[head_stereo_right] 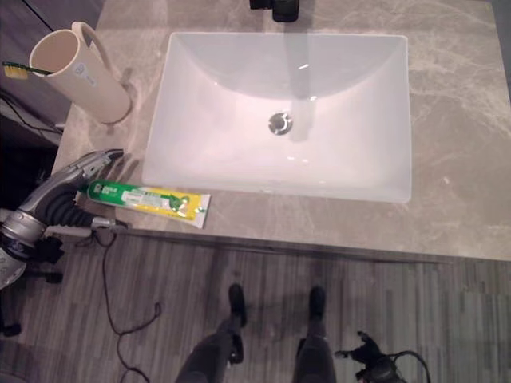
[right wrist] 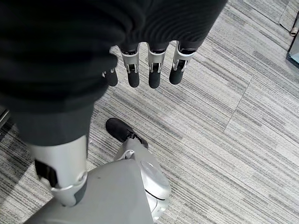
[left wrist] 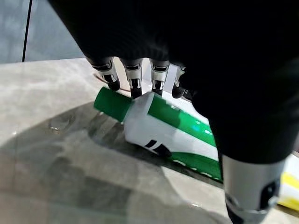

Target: Put brush and paste in cup on sink, flatten towel.

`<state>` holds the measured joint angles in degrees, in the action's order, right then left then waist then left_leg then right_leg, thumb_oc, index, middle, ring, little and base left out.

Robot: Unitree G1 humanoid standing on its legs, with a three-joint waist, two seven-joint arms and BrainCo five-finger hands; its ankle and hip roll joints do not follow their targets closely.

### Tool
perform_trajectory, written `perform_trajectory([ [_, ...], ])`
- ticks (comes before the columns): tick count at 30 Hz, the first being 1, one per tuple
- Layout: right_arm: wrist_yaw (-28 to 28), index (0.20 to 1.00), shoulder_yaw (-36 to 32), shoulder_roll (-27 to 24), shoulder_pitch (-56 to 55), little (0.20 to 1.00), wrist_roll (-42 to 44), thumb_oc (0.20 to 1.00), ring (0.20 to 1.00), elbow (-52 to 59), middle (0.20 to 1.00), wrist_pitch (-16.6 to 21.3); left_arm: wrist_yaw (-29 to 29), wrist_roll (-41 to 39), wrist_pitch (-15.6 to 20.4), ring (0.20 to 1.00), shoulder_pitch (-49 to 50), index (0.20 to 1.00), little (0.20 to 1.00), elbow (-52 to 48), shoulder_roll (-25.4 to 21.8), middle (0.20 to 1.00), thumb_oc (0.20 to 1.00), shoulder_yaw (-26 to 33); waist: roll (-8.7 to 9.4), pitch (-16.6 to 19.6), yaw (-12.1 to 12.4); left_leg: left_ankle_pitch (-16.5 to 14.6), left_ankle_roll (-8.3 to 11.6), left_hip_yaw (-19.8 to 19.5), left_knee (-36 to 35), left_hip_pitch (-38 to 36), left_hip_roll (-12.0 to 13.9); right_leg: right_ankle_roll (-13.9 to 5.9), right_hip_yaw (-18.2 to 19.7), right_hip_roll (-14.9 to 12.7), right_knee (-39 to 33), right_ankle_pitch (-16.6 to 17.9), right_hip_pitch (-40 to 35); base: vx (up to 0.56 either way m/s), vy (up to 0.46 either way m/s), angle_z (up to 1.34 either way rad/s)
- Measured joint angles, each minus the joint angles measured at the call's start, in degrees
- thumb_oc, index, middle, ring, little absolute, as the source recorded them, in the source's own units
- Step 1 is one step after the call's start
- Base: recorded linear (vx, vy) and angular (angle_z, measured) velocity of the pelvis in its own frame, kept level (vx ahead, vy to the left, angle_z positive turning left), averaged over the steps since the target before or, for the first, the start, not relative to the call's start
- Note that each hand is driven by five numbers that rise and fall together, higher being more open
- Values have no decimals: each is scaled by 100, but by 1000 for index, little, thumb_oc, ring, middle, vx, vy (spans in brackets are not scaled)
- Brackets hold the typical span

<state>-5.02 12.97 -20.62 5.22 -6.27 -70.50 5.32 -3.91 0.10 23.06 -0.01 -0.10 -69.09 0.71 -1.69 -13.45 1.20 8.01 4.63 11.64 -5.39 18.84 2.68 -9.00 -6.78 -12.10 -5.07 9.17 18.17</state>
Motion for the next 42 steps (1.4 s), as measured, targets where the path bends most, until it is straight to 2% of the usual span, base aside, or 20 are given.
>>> perform_trajectory([
  [1,-3,1000,-2,-5,-3,1000,38,1000,1000,7,1000,3,-76,-17,17,821,-92,821,821,113,30,821,821,-101,9,-4,-20,0,0,1,0,39,2,-1,1,3,0,1,40,0,0,0],
  [3,-10,1000,-3,-15,5,1000,111,1000,1000,18,1000,4,-107,-23,21,589,-224,589,589,132,35,589,589,-149,15,-8,-6,1,0,2,1,90,4,-3,3,8,2,20,94,0,0,0],
  [5,-17,1000,-3,-19,10,1000,116,1000,1000,46,1000,20,-162,-28,14,200,-286,200,200,131,93,200,200,-171,18,-9,-13,1,-1,9,1,109,2,-9,15,6,2,27,116,0,0,0],
  [8,-31,1000,-3,-37,22,1000,158,1000,1000,50,1000,76,-323,-23,0,200,-744,200,200,409,358,200,200,-287,61,-23,-24,2,-1,35,1,118,4,-9,51,13,2,40,149,17,19,-4],
  [10,-86,1000,-5,-47,39,1000,161,1000,1000,79,1000,84,-372,18,-47,200,-1045,200,200,512,232,200,200,-427,130,-27,-36,3,1,80,1,114,9,-7,105,21,2,51,177,20,27,-11],
  [12,-122,1000,-13,-87,54,1000,274,1000,1000,95,1000,98,-384,249,-109,200,-1408,200,200,593,-129,200,200,-712,209,-21,-62,0,0,154,1,70,6,-13,171,11,2,62,171,27,25,-14],
  [15,-122,1000,-39,-121,58,1000,337,1000,1000,99,1000,104,-382,339,-79,200,-1581,200,200,598,-145,200,200,-873,244,-9,-167,-1,0,169,2,31,7,-12,186,19,4,63,146,43,18,-6],
  [20,-140,1000,-341,-162,49,1000,472,1000,1000,-56,1000,111,-264,1017,-58,200,-1792,200,200,752,-154,200,200,-1712,341,34,-355,-115,-1,371,0,-478,55,-13,333,69,4,68,-228,56,10,-22],
  [24,-138,1000,-1094,-160,-160,1000,887,1000,1000,-433,1000,111,-162,1248,-124,200,-1637,200,200,851,85,200,200,-1952,475,284,-438,-245,37,572,-2,-919,109,3,469,125,1,-25,-523,72,-2,-25],
  [26,-160,1000,-1364,-179,-381,1000,1216,1000,1000,-672,1000,71,-133,1399,-210,200,-1341,200,200,912,309,200,200,-1953,551,656,-541,-321,37,666,-26,-1112,135,20,549,162,2,-70,-656,32,-35,-26],
  [30,-233,1000,-1698,-203,-576,1000,1615,1000,1000,-921,1000,53,-124,1471,-217,200,-1197,200,200,868,550,200,200,-1948,633,809,-555,-370,21,810,-20,-1389,175,24,646,207,3,-66,-848,21,-50,-19],
  [33,-242,1000,-2233,-268,-654,1000,2041,1000,1000,-1009,1000,43,-159,1670,-207,200,-1151,200,200,664,664,200,200,-1954,681,940,-651,-376,29,815,-31,-1469,177,26,650,215,3,-73,-929,29,-50,-3],
  [37,-338,1000,-2919,-859,-634,1000,2826,1000,1000,-837,1000,-10,-364,2157,-208,200,-1348,200,200,473,703,200,200,-2088,755,1063,-783,-436,68,904,-35,-1681,174,-17,751,207,-45,-151,-1077,20,-37,-10],
  [38,-551,1000,-2940,-1172,-547,1000,3004,1000,1000,-586,1000,92,-594,2258,-206,200,-1461,200,200,414,762,200,200,-2130,775,1173,-812,-438,68,957,-35,-1679,181,5,776,204,-46,-175,-1019,23,-19,-20],
  [39,-747,1000,-3183,-1260,-658,1000,3029,1000,1000,-6,1000,-3,-729,2434,-252,200,-1530,200,200,321,816,200,200,-2103,779,1191,-867,-439,66,972,-33,-1695,179,3,781,208,-44,-173,-1035,63,-4,-17],
  [40,-1159,1000,-3396,-1288,-1074,1000,2988,1000,1000,1811,1000,100,-988,2774,-319,200,-1531,200,200,51,849,200,200,-1962,748,1218,-960,-434,68,981,-29,-1690,180,-13,792,206,-38,-149,-1026,39,3,-8],
  [41,-1407,1000,-3527,-1268,-1351,1000,2869,1000,1000,3094,1000,61,-1163,3015,-337,200,-1537,200,200,-65,998,200,200,-1792,719,1227,-1078,-433,71,998,-33,-1706,178,-14,806,213,-17,-148,-1032,43,-3,-8],
  [42,-1708,1000,-3768,-1163,-1887,1000,2597,1000,1000,6010,1000,273,-1478,3336,-438,200,-1517,200,200,-289,1541,200,200,-1332,564,1266,-1217,-434,71,1020,-34,-1732,170,-32,833,203,-41,-132,-1042,13,-18,-15],
])
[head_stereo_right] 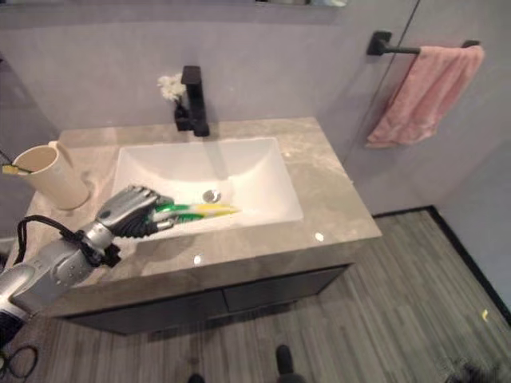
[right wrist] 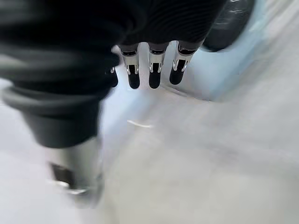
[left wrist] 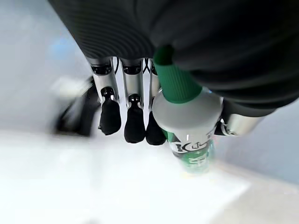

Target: Put brush and paste in cup on sink, flatten towel.

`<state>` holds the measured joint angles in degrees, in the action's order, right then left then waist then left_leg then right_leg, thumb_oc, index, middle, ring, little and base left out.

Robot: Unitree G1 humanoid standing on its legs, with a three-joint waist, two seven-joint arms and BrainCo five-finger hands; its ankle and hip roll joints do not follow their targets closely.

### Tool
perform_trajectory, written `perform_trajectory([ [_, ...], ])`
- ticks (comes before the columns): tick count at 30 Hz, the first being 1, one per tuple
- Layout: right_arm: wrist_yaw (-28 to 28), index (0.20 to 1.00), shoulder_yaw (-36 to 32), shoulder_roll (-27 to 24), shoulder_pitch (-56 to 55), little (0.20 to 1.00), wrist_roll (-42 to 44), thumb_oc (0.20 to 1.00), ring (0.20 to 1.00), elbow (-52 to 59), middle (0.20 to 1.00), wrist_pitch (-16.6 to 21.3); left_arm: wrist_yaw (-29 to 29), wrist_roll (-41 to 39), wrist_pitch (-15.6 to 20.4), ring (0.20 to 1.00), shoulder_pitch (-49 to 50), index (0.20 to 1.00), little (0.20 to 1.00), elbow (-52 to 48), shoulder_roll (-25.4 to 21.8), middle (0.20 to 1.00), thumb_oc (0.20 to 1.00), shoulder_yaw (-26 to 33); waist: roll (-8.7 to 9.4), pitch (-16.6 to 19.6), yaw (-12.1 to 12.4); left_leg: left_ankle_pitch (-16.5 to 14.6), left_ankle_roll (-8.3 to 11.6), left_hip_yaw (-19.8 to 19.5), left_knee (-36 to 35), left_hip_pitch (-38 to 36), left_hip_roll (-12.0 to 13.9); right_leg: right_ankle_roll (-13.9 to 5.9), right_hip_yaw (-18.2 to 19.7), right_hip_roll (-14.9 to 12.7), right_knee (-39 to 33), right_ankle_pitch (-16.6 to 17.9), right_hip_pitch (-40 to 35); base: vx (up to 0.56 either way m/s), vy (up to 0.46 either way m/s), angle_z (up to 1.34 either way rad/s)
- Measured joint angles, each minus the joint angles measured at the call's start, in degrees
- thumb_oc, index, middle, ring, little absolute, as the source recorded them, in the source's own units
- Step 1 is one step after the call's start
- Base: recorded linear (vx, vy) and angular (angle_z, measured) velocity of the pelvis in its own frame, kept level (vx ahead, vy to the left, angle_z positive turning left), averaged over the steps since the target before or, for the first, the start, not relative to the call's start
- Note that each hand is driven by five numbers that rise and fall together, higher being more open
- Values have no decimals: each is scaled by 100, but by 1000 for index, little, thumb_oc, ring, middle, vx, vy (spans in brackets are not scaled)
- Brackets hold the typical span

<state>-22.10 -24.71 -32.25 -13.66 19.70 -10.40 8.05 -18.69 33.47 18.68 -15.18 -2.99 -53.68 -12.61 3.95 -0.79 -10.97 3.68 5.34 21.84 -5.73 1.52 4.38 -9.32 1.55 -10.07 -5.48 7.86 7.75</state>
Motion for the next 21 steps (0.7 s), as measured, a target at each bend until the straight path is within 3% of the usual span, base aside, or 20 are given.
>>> perform_trajectory([
  [2,-111,1000,165,-119,311,1000,-557,1000,1000,1208,1000,562,-395,216,-39,200,-193,200,200,-188,249,200,200,204,-12,43,-106,-18,-6,91,0,-115,44,10,71,31,11,29,-68,14,-27,-22],
  [5,-196,1000,586,-438,1068,1000,-955,1000,1000,1050,1000,872,-809,424,1,200,-939,200,200,-650,173,200,200,279,170,193,-93,-37,46,133,3,-200,141,58,95,185,-1,9,-101,-1,-30,-12],
  [9,192,1000,1643,-576,1451,1000,-709,1000,1000,945,1000,777,-1031,367,-6,200,-1184,200,200,-753,68,200,200,346,175,302,114,-12,27,219,7,-228,201,128,133,222,40,67,-103,9,-43,-9],
  [10,452,1000,2431,-567,1830,1000,-182,1000,1000,620,1000,646,-1031,300,-46,200,-1247,200,200,-598,82,200,200,290,159,301,168,-11,25,220,25,-270,213,146,123,224,43,81,-151,-8,-35,0],
  [12,736,1000,2950,-572,2025,1000,242,1000,1000,351,1000,412,-1023,299,-88,200,-1369,200,200,-530,81,200,200,220,159,300,255,-10,27,188,27,-240,208,146,92,231,43,81,-140,-3,-25,8],
  [16,1175,1000,4062,-491,2646,1000,1597,1000,1000,-575,1000,-6,-1023,103,-263,200,-1423,200,200,-523,173,200,200,179,150,276,662,-13,56,25,2,-204,216,166,-62,189,-4,17,-202,5,-25,19],
  [21,1976,1000,5096,-397,3454,1000,2463,1000,1000,-130,1000,-98,-1025,46,-252,200,-1568,200,200,-734,105,200,200,-14,123,203,984,27,75,-136,4,-129,247,204,-233,191,-5,-17,-228,55,-6,16],
])
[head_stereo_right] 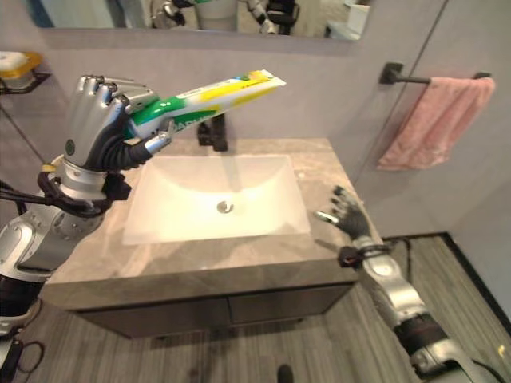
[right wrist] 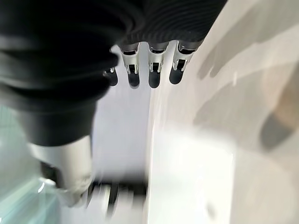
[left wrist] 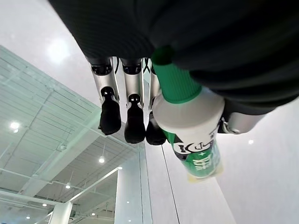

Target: Put brush and paste in cup on sink, flatten towel.

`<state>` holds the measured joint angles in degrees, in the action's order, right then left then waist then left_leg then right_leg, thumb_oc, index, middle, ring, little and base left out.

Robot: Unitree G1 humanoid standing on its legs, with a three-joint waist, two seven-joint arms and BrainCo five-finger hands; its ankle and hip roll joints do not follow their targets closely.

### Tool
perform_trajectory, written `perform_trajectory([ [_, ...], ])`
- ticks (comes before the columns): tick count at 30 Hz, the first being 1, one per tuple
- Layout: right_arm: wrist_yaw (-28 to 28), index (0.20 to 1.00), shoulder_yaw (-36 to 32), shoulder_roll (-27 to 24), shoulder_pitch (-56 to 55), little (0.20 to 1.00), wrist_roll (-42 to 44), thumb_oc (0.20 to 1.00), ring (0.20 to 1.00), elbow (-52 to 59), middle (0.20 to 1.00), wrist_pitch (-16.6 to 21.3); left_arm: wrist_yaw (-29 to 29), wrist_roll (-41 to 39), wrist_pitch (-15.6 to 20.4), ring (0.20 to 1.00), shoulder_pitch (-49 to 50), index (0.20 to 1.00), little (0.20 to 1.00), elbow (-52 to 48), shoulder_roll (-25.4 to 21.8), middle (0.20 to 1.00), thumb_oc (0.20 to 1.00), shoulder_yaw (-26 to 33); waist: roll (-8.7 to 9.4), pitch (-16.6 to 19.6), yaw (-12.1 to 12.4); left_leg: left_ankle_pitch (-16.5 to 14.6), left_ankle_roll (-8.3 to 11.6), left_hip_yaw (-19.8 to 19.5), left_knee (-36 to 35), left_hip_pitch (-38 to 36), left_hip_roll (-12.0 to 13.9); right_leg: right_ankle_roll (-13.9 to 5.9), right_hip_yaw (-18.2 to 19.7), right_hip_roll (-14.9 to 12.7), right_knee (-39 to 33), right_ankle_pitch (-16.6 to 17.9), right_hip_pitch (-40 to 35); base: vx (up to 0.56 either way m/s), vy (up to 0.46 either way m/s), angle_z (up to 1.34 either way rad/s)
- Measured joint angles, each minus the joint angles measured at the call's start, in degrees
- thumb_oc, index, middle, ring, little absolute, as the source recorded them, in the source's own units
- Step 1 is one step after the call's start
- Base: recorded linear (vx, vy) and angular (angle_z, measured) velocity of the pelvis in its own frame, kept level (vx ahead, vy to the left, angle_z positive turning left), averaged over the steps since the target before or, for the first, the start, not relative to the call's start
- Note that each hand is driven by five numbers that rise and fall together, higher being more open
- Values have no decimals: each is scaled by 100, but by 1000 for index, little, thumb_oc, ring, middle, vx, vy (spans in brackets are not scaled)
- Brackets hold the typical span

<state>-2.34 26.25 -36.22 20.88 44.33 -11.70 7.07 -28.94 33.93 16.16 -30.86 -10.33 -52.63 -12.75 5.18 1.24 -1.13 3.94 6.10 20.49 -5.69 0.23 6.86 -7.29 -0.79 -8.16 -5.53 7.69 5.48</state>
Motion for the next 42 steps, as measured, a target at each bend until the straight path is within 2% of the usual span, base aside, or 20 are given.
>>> perform_trajectory([
  [2,356,1000,50,385,351,1000,233,1000,1000,379,1000,165,-9,-18,42,200,-12,200,200,-36,-15,200,200,-3,-43,-48,80,3,-5,-102,-4,10,17,7,-100,10,2,-9,-58,59,9,21],
  [6,494,1000,86,1085,1189,1000,446,1000,1000,923,1000,608,-9,-16,96,200,-8,200,200,-25,-64,200,200,-5,-137,-145,234,5,-6,-199,24,84,16,1,-169,13,46,-21,-43,46,10,14],
  [7,498,1000,92,1297,1307,1000,476,1000,1000,1003,1000,694,-12,-16,116,200,-8,200,200,-27,-64,200,200,-3,-147,-152,318,4,-6,-204,23,87,21,3,-183,12,46,-29,-45,58,6,5],
  [9,504,1000,85,1536,1345,1000,687,1000,1000,1134,1000,870,-13,-17,142,200,-8,200,200,-33,-61,200,200,-3,-157,-194,334,5,-6,-234,25,97,23,7,-237,13,47,-33,-53,38,4,8],
  [14,511,1000,207,1653,1355,1000,869,1000,1000,1364,1000,1024,-138,-27,254,200,128,200,200,-60,-36,200,200,73,-154,-260,394,3,-4,-267,23,133,9,23,-294,-2,41,-65,-42,41,21,4],
  [17,511,1000,270,1776,1357,1000,945,1000,1000,1428,1000,1070,-220,-44,271,200,599,200,200,-221,270,200,200,291,-167,-268,382,-1,0,-258,24,144,19,14,-292,8,2,-89,-22,22,13,-2],
  [23,513,1000,394,1737,1439,1000,949,1000,1000,1527,1000,1073,-220,-214,380,200,649,200,200,-221,384,200,200,285,-165,-267,376,1,-1,-246,25,190,6,19,-282,24,48,-84,37,6,4,0],
  [27,505,1000,422,1741,1626,1000,1013,1000,1000,1534,1000,1085,-185,-520,496,200,692,200,200,-195,447,200,200,231,-168,-268,374,0,-1,-241,25,189,7,19,-277,27,47,-85,41,27,12,0],
  [29,506,1000,444,1765,1665,1000,1123,1000,1000,1570,1000,1091,-114,-878,500,200,868,200,200,-184,628,200,200,218,-173,-270,375,1,-1,-237,25,182,-3,19,-270,24,46,-85,38,0,0,0],
  [36,504,1000,647,1709,1678,1000,1178,1000,1000,1583,1000,1090,134,-1236,612,200,1271,200,200,-180,655,200,200,214,-172,-269,381,2,-2,-229,25,175,-7,21,-264,29,47,-81,35,0,0,0],
  [37,502,875,692,1713,1679,875,1178,875,875,1582,875,1083,215,-1324,619,200,1355,200,200,-165,704,200,200,212,-172,-269,388,2,-3,-228,26,169,-7,23,-262,29,48,-80,31,0,0,0],
  [38,502,645,696,1716,1679,645,1178,645,645,1582,645,1079,249,-1324,617,200,1356,200,200,-143,710,200,200,203,-172,-269,397,3,-3,-228,26,169,-6,25,-262,30,48,-78,31,0,0,0],
  [40,500,570,698,1710,1683,570,1177,570,570,1582,570,1069,290,-1331,624,200,1361,200,200,-87,713,200,200,182,-172,-269,407,3,-4,-227,26,159,-10,24,-262,32,48,-77,21,0,0,0],
  [41,497,385,701,1715,1691,385,1177,385,385,1581,385,1067,312,-1346,617,200,1362,200,200,16,760,200,200,144,-172,-269,410,3,-4,-228,26,131,-12,25,-262,31,48,-78,-12,0,0,0],
  [42,496,325,703,1731,1691,325,1178,325,325,1570,325,1066,335,-1386,612,200,1369,200,200,52,801,200,200,110,-172,-269,414,3,-3,-227,26,106,-12,24,-262,31,47,-78,-38,0,0,0],
])
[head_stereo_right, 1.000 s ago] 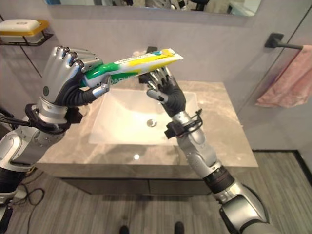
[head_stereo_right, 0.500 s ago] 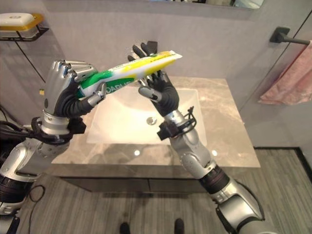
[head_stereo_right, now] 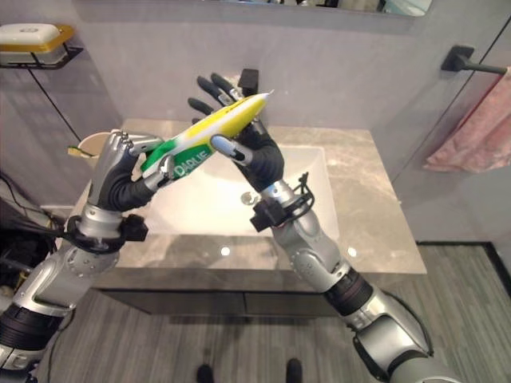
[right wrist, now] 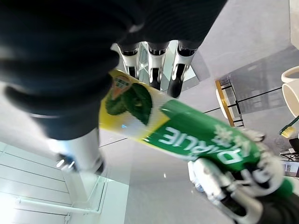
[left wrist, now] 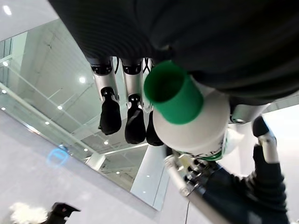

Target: Put brush and paste in cup on sink, flatten towel.

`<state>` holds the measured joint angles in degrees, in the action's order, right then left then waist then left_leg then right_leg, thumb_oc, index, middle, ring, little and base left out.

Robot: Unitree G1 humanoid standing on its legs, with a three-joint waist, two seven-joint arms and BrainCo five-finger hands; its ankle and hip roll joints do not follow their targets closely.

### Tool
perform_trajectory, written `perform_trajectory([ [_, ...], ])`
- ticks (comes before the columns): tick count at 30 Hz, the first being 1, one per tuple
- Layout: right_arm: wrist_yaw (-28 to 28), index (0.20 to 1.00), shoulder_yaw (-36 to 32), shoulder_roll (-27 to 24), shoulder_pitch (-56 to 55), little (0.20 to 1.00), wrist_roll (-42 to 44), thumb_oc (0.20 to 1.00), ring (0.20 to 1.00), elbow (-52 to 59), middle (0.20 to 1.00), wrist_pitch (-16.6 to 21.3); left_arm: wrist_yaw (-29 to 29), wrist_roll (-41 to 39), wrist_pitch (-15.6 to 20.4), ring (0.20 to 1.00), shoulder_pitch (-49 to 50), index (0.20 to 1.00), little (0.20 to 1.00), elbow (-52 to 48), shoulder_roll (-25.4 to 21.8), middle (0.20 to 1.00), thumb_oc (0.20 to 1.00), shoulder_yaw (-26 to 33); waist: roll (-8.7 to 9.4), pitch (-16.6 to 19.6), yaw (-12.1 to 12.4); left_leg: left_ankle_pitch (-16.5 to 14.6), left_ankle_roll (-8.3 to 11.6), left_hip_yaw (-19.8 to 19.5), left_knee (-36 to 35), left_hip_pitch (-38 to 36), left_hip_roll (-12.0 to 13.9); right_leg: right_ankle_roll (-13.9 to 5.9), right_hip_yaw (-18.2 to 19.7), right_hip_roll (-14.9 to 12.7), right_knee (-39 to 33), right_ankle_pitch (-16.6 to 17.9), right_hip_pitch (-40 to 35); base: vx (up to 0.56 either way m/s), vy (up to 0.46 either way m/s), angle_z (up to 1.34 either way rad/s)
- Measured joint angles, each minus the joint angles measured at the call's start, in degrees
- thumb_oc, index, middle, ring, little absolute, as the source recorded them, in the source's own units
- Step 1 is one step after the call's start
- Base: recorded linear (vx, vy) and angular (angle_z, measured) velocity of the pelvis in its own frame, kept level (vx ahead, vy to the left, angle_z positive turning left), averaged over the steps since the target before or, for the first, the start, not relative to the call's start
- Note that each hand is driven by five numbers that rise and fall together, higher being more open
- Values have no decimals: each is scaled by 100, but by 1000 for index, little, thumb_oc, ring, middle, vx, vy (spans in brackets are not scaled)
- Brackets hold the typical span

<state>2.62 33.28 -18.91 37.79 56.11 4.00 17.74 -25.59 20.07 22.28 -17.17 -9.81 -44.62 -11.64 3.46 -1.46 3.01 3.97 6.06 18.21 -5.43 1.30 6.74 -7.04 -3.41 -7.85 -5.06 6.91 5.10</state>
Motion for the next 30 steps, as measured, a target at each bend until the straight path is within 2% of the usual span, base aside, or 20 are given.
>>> perform_trajectory([
  [2,-1,200,26,8,18,200,-1,200,200,-8,200,-6,44,-9,9,200,87,200,200,-4,16,200,200,-9,1,0,3,-1,1,0,0,-25,4,0,0,0,-4,-1,-23,0,0,0],
  [14,-262,200,200,-19,118,200,-25,200,200,-49,200,-72,226,28,89,200,275,200,200,-82,-4,200,200,-124,20,13,4,8,5,12,1,-38,22,20,13,6,1,20,-26,0,0,0],
  [15,-270,200,211,-16,118,200,-42,200,200,-62,200,-99,226,22,89,360,320,360,360,-82,2,360,360,-124,22,14,4,8,5,12,1,-39,21,21,14,10,2,20,-26,-38,-9,0],
  [16,-272,200,210,-16,117,200,-59,200,200,-63,200,-119,226,19,83,906,341,906,906,-79,8,906,906,-123,22,14,4,8,5,13,1,-39,20,21,14,11,2,20,-26,-31,-3,0],
  [17,-292,200,218,-45,116,200,-115,200,200,-63,200,-198,224,-17,-8,1000,452,1000,1000,-26,59,1000,1000,-104,23,15,2,8,5,13,1,-41,16,19,15,28,2,22,-29,-35,-2,0],
  [21,-522,200,221,-103,114,200,-308,200,200,-62,200,-278,218,-489,-273,1000,875,1000,1000,14,482,1000,1000,-8,39,26,7,7,5,17,0,-58,15,16,22,26,2,24,-40,-8,0,0],
  [23,-710,200,143,-156,116,200,-526,200,200,-29,200,-275,245,-865,-364,1000,1418,1000,1000,-39,716,1000,1000,217,37,24,16,6,5,11,-1,-88,37,20,15,3,-2,20,-76,0,0,0],
  [27,-1095,200,-193,-192,335,200,-770,200,200,-115,200,-269,495,-1650,-381,1000,2144,1000,1000,-242,707,1000,1000,302,29,19,206,2,9,-51,-25,-80,70,15,-49,3,-48,-17,-114,-27,-17,8],
  [30,-1464,200,-416,-124,1178,200,-1049,200,200,-496,200,-181,999,-2485,-274,1000,2679,1000,1000,-729,555,1000,1000,340,19,12,370,33,20,-248,-21,52,62,12,-223,-7,-48,-43,-99,-16,-13,30],
])
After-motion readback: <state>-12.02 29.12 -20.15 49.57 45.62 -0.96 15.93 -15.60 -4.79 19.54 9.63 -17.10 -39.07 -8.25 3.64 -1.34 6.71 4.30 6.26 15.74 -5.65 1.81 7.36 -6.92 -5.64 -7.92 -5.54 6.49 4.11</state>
